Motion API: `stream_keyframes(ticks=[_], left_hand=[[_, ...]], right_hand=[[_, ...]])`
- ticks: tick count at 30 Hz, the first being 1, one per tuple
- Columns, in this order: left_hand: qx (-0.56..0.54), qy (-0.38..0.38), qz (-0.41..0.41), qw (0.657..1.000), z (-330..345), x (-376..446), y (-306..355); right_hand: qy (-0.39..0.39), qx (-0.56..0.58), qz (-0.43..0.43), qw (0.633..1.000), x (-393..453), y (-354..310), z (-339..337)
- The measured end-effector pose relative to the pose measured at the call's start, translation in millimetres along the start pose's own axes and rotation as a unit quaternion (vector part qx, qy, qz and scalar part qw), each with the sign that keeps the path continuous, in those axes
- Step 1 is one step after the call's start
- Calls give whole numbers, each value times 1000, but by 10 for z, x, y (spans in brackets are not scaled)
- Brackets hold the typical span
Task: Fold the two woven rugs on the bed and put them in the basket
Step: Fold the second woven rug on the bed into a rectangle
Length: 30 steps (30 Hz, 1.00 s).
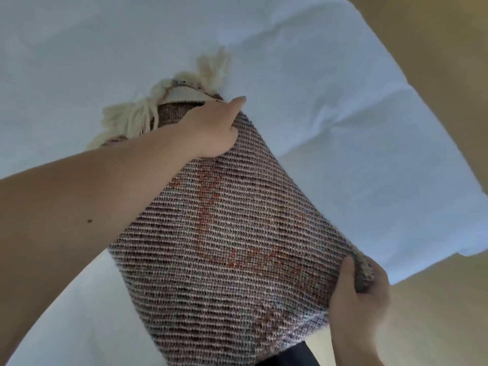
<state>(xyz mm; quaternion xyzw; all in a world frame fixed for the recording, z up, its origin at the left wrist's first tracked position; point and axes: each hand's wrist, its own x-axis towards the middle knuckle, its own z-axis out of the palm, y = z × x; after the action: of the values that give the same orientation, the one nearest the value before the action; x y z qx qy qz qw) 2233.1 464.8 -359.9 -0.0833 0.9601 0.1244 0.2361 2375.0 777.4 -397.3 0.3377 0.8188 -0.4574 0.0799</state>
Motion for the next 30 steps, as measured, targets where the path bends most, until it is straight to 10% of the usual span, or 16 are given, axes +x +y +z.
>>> stream_keyframes(ticks=[11,19,30], left_hand=[[102,87,133,982,959,-275,114],[108,71,239,962,1307,-681,340],[142,40,257,955,1540,-1077,500]], right_hand=[[-48,-239,-368,897,-168,-67,393],[-155,-410,-404,803,-155,232,489],[-145,-429,-386,803,-131,517,330]])
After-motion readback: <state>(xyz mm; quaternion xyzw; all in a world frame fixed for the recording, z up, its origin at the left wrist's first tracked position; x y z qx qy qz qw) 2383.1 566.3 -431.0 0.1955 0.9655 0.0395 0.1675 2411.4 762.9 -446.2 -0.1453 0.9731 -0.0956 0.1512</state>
